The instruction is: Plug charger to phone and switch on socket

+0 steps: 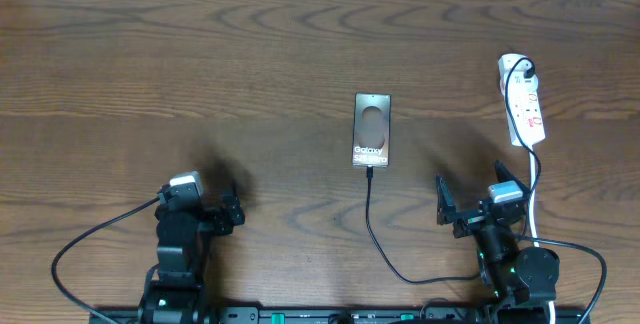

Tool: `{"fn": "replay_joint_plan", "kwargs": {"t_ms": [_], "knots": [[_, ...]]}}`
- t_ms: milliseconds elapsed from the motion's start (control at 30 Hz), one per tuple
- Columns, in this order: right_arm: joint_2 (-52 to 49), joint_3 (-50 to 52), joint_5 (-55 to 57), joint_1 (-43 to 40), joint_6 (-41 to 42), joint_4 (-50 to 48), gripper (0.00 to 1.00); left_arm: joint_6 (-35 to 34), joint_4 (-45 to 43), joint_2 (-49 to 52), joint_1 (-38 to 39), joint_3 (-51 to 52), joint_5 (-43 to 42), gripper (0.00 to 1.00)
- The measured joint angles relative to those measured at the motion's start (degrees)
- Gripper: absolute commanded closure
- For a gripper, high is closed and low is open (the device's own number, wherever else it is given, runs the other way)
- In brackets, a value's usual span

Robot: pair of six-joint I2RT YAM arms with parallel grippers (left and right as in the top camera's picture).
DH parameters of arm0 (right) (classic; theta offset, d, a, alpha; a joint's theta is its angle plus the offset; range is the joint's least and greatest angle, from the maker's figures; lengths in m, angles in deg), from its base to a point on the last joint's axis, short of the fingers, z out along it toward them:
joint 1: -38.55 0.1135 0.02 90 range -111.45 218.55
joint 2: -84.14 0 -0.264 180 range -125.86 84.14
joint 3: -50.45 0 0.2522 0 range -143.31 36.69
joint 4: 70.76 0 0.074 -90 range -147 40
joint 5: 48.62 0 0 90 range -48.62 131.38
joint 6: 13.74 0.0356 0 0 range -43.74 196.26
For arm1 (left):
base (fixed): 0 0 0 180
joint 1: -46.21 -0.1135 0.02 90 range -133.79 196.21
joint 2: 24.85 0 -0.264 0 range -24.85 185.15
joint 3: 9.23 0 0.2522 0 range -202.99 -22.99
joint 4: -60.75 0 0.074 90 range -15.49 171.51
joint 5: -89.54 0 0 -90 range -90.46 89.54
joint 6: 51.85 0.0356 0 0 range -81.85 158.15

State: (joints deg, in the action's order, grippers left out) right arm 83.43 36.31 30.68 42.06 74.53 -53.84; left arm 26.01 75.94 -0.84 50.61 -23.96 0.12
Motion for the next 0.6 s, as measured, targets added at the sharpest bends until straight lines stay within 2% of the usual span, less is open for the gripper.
{"fn": "replay_joint_plan", "kwargs": {"t_ms": [267,600], "knots": [[0.0,0.0,0.0,0.0,0.0,0.02,0.01,4.81,0.11,-17.62,0.17,-0.13,-0.26,0.02],[0.0,0.0,0.0,0.0,0.0,0.0,0.01,10.38,0.13,-23.39,0.17,-0.15,-0.46,0.03]]}}
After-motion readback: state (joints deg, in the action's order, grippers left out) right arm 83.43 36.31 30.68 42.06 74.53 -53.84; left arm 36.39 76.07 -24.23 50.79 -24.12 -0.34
